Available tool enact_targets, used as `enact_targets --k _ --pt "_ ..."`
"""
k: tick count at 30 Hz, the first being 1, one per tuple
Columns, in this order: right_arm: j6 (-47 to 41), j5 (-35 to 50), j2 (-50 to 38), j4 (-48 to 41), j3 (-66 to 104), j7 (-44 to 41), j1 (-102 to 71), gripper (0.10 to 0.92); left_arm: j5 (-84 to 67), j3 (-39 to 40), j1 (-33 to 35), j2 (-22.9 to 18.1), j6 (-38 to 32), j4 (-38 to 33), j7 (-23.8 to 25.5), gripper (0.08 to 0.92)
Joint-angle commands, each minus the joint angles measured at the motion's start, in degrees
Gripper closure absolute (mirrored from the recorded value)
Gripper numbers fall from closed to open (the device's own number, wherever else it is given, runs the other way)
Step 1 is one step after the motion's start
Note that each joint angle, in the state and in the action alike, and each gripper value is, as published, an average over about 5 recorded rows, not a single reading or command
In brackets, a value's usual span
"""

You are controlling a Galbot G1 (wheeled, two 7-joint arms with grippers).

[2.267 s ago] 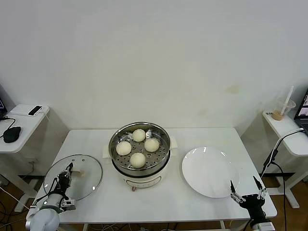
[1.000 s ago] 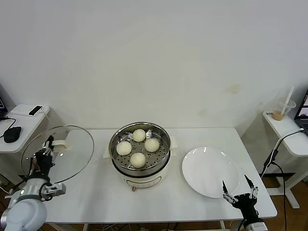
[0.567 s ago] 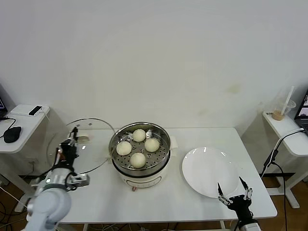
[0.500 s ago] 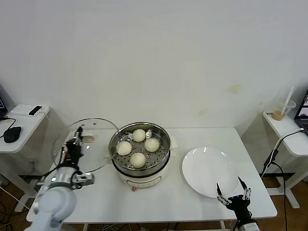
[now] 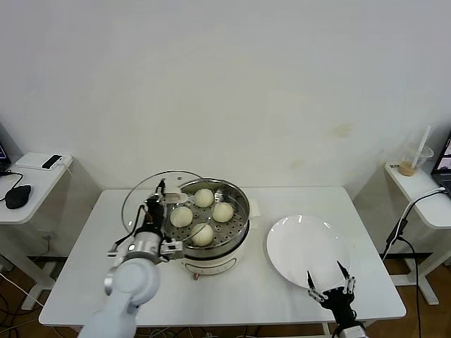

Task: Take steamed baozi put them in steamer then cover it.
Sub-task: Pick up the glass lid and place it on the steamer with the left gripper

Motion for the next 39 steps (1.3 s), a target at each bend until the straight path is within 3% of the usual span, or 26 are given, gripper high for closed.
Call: enact_targets --k 1,13,39 --pt "0.0 -1.6 0.4 -0.8 -0.8 0.0 0.2 0.203 6.5 6.2 -4.9 -8.0 0.9 3.1 2.0 0.865" --pt "0.1 -1.8 0.5 -1.2 -1.3 -0.1 0.3 0.203 9.2 7.5 -4.7 -11.4 0.5 7.0 1.8 0.865" --pt "0.3 -1.9 0.2 -1.0 -1.9 -0.3 -0.2 0.203 11.2 6.9 -3.5 -13.0 -0.7 9.5 1.0 0.865"
